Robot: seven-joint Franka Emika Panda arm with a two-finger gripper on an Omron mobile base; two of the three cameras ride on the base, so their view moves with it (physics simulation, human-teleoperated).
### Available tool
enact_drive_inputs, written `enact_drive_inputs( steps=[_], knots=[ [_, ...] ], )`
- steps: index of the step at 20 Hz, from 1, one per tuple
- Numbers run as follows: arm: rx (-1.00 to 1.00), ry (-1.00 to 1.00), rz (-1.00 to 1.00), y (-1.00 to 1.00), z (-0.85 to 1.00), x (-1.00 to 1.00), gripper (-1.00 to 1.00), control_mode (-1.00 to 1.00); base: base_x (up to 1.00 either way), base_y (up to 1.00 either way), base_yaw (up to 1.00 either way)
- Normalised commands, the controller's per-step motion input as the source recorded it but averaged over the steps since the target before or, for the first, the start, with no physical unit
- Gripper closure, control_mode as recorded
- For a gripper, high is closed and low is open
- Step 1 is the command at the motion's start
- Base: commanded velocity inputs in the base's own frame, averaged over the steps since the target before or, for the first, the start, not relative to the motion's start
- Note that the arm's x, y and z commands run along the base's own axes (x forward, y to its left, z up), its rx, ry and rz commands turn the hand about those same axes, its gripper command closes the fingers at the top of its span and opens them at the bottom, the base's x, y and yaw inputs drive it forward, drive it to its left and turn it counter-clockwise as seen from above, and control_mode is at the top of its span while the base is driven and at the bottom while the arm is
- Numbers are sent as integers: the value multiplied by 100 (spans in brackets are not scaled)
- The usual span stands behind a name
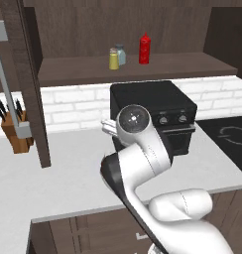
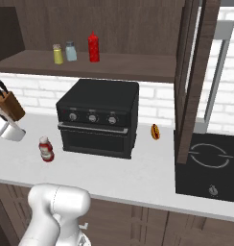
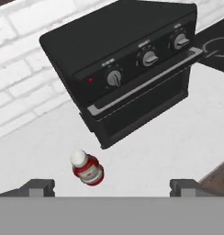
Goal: Put the shaker and condiment bottle from the counter next to their counterparts in the cabinet.
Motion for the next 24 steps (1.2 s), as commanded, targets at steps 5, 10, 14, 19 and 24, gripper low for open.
enact_drive_inputs(
  steps=[5, 10, 14, 19, 24],
  knots=[
    [0, 5, -7, 1, -51, 0, -100, -100, 0, 0, 0],
    [-4, 18, -3, 16, -49, 0, -100, -100, 0, 0, 0],
    [-1, 8, -2, 16, -44, 0, -100, -100, 0, 0, 0],
    [0, 0, -3, 6, -36, 5, -100, -100, 0, 0, 0],
    [0, 0, -2, 0, -16, 26, -100, -100, 0, 0, 0]
  ],
)
